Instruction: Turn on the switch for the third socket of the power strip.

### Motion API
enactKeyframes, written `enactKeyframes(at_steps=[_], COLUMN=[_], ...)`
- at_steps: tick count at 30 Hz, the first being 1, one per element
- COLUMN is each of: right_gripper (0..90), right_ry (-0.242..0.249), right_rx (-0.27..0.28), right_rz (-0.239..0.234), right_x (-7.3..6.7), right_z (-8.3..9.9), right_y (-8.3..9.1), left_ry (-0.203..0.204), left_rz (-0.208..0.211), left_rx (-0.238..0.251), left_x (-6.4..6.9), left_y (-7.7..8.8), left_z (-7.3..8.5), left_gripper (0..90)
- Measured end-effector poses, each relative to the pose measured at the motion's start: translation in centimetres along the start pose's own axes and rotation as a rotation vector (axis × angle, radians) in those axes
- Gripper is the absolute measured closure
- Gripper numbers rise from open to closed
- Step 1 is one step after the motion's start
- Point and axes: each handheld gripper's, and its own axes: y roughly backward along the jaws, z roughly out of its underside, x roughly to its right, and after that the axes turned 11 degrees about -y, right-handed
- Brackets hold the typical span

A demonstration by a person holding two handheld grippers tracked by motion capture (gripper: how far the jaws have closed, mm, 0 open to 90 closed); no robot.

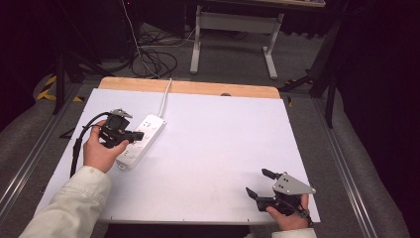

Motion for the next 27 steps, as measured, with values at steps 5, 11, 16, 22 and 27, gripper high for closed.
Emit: enactKeyframes(at_steps=[5,11,16,22,27], right_gripper=[19.8,19.8,19.8,19.7,19.8], right_ry=[-0.002,-0.001,-0.002,-0.001,-0.001], right_rx=[0.001,0.003,0.004,0.005,0.004], right_rz=[-0.001,-0.003,-0.005,-0.005,-0.006], right_x=[0.0,0.0,0.0,0.1,0.0], right_z=[0.0,0.0,0.1,0.1,0.1], right_y=[0.0,0.0,0.0,0.0,0.0], left_ry=[-0.013,-0.011,-0.022,-0.038,-0.042], left_rz=[-0.023,-0.04,-0.05,-0.059,-0.059], left_rx=[-0.023,-0.03,-0.048,-0.075,-0.09], left_x=[-0.1,-0.2,-0.3,-0.2,-0.1], left_y=[-0.7,-1.6,-2.0,-2.2,-2.2], left_z=[0.2,0.7,0.9,1.0,1.0], left_gripper=[90.0,90.0,90.0,90.0,90.0])
